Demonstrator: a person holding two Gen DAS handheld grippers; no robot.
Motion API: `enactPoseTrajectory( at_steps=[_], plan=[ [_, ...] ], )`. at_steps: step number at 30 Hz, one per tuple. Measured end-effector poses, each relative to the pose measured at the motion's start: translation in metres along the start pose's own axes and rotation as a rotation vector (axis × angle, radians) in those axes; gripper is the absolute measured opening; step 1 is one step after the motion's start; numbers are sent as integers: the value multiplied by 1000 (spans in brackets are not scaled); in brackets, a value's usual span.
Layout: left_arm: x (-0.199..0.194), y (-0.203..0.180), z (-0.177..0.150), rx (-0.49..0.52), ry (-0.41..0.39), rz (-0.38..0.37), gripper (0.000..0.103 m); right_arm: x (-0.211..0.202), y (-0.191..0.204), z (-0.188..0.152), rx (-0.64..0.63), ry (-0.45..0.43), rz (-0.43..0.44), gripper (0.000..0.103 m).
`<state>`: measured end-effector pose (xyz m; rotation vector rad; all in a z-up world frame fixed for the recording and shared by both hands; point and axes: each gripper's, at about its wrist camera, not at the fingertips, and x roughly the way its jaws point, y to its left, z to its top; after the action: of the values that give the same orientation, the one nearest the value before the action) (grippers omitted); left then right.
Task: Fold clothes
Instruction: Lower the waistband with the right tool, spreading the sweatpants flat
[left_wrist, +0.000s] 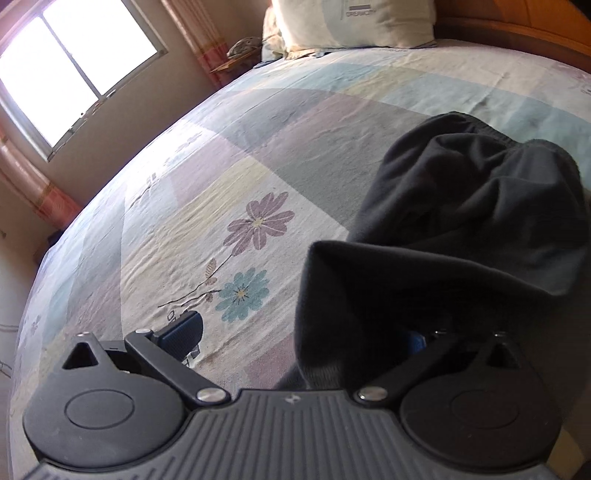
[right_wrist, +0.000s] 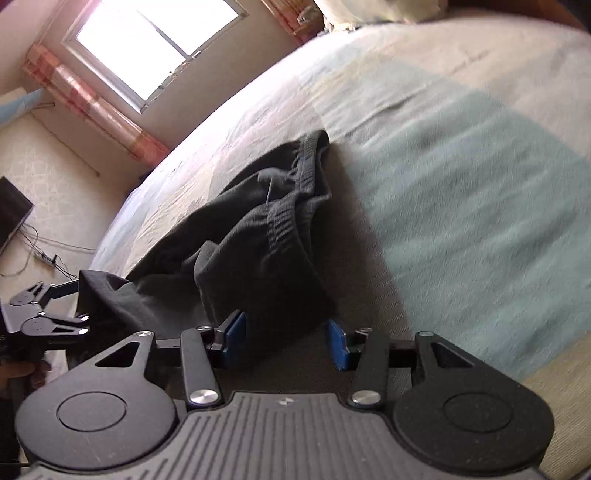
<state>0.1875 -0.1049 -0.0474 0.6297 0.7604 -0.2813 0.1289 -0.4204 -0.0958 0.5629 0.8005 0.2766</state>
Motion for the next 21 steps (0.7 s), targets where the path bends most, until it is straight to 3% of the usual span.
enactPoseTrajectory(
  at_steps=[2,4,5,13,18,20,21],
  plan=[
    [-15,0,-7,10,-3,-47,102,0,-2,9,-96,-23,9,57],
    [-24,1,-12,-20,3,-104,102,4,-5,17,-182,-37,37,73],
    [-28,3,-14,-40,7,-134,102,8,-8,20,-205,-36,58,74],
    [-37,-4,-15,-88,15,-203,102,62,-10,38,-212,101,249,74],
    [-37,-11,-10,-63,5,-207,102,41,-1,22,-242,155,335,74],
    [-35,-15,-9,-57,7,-205,102,34,1,16,-243,159,320,68],
    [-35,-17,-8,-53,7,-200,102,30,1,14,-238,159,311,54]
  ],
)
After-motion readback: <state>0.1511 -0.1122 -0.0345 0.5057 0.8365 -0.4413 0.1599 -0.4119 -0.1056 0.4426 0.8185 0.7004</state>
